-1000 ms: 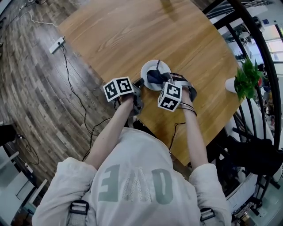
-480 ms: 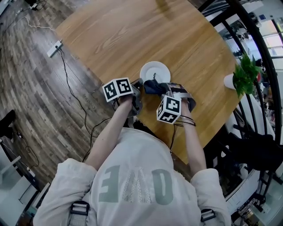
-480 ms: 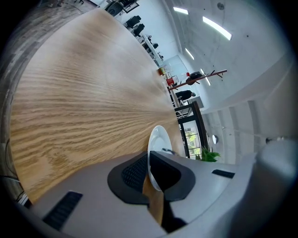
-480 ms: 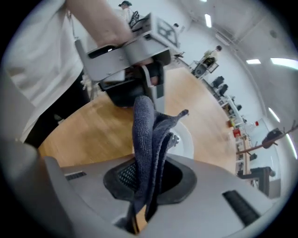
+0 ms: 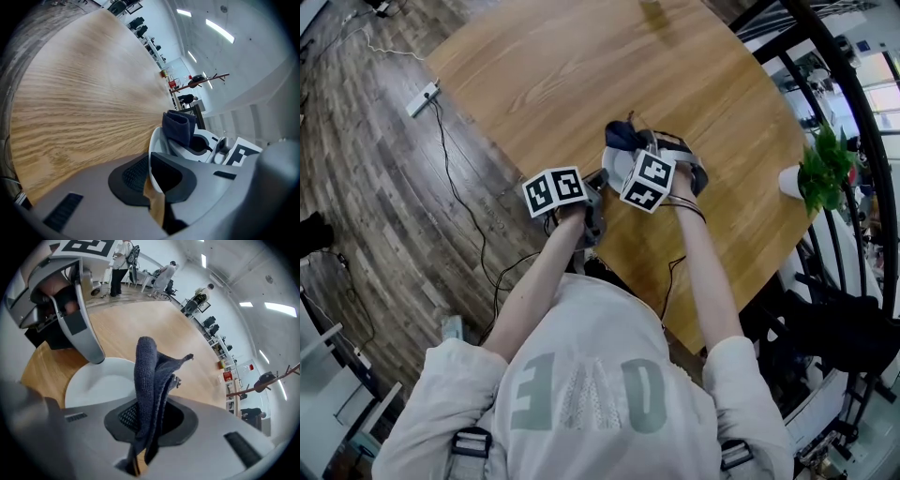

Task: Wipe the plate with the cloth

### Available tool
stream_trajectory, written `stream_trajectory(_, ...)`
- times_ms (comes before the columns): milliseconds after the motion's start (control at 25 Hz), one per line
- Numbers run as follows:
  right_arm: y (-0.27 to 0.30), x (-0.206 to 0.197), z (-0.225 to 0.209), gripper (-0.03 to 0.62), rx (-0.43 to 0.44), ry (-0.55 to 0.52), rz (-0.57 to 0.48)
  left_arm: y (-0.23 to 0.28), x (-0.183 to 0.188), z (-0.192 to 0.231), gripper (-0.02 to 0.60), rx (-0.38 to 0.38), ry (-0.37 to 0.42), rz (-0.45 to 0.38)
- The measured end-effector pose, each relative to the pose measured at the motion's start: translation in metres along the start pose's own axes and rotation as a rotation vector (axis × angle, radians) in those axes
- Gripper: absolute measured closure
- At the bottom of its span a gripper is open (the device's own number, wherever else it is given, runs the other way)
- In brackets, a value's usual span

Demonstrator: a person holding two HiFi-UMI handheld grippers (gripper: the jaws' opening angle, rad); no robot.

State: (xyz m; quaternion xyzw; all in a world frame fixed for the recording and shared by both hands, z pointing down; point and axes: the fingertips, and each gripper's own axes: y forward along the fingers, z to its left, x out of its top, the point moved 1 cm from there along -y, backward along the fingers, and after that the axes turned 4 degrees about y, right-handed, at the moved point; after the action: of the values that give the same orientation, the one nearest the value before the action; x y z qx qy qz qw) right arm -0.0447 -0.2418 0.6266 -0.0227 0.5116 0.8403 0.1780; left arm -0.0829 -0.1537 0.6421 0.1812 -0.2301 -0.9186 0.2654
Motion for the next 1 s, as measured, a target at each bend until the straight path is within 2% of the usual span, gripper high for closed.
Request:
stream_trajectory(440,-0.003,0.004,0.032,0.542,0.071,-0.037,-0.017,-0.001,0.001,0.000,0.560,-0.003,-0.009,-0.002)
stream_trajectory(800,-0.032,0.001,0.082,0.542,0.208,-0.096,-0.029,-0.003,0.001,0.001,0.560,-0.002,-0.001,-0.007)
stream_trajectory(1000,-0.044,0.003,0.099,0.542,0.215,-0.098,-0.042,-0.003,0.002,0.001,0.561,-0.002,-0.006,-0.012)
